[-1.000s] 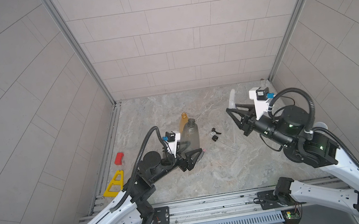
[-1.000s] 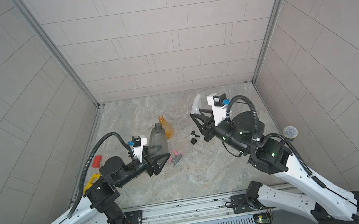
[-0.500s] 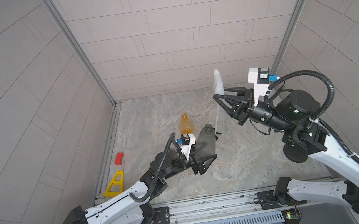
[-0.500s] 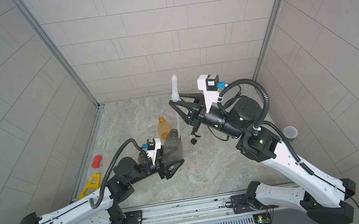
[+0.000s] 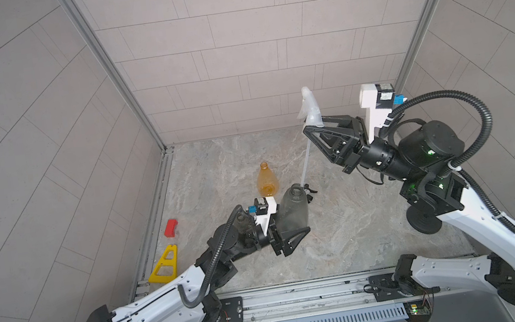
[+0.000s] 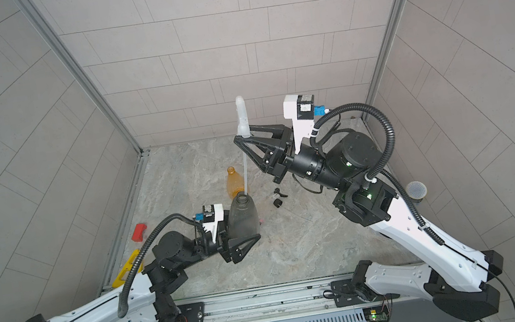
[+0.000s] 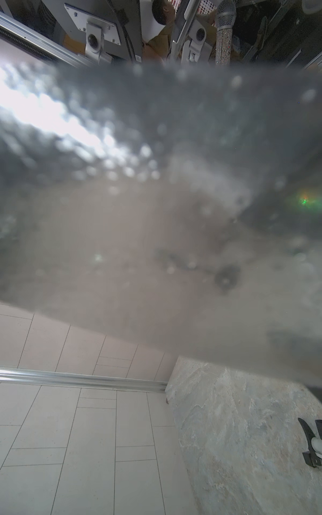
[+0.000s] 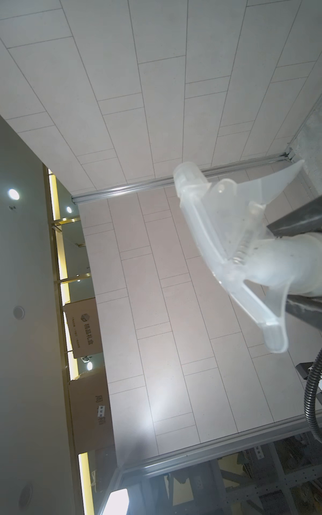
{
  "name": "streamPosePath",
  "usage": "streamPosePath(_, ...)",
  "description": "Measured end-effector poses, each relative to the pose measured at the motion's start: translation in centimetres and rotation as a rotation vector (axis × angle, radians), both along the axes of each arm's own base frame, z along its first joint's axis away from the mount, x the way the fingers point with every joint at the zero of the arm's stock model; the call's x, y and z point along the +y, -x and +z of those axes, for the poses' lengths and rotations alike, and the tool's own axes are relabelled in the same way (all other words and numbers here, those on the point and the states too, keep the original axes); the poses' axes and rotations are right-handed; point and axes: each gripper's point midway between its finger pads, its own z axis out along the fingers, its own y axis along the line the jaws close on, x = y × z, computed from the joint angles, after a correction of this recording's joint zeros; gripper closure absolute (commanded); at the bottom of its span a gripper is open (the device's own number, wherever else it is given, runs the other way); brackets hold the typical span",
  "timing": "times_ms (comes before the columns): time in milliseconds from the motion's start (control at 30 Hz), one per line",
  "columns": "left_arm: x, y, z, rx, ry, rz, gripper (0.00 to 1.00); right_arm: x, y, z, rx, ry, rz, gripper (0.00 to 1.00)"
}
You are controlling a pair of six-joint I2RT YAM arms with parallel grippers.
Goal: Attach spray nozzles to spray bottles
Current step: Insert the spray nozzle into the spray bottle.
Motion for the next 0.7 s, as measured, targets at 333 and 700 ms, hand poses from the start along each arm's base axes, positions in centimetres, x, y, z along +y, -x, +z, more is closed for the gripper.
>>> streamPosePath(333, 0.2, 0.1, 0.3, -0.012, 0.006, 0.002, 1.00, 0.8, -0.1, -0.1, 0.024, -0.018, 0.047, 0.74)
streamPosePath(700, 0.4, 0.2, 0.7, -0.025, 0.016, 0.009, 1.00, 2.4, -0.2, -3.4, 0.073, 0.037, 0.094, 0.74)
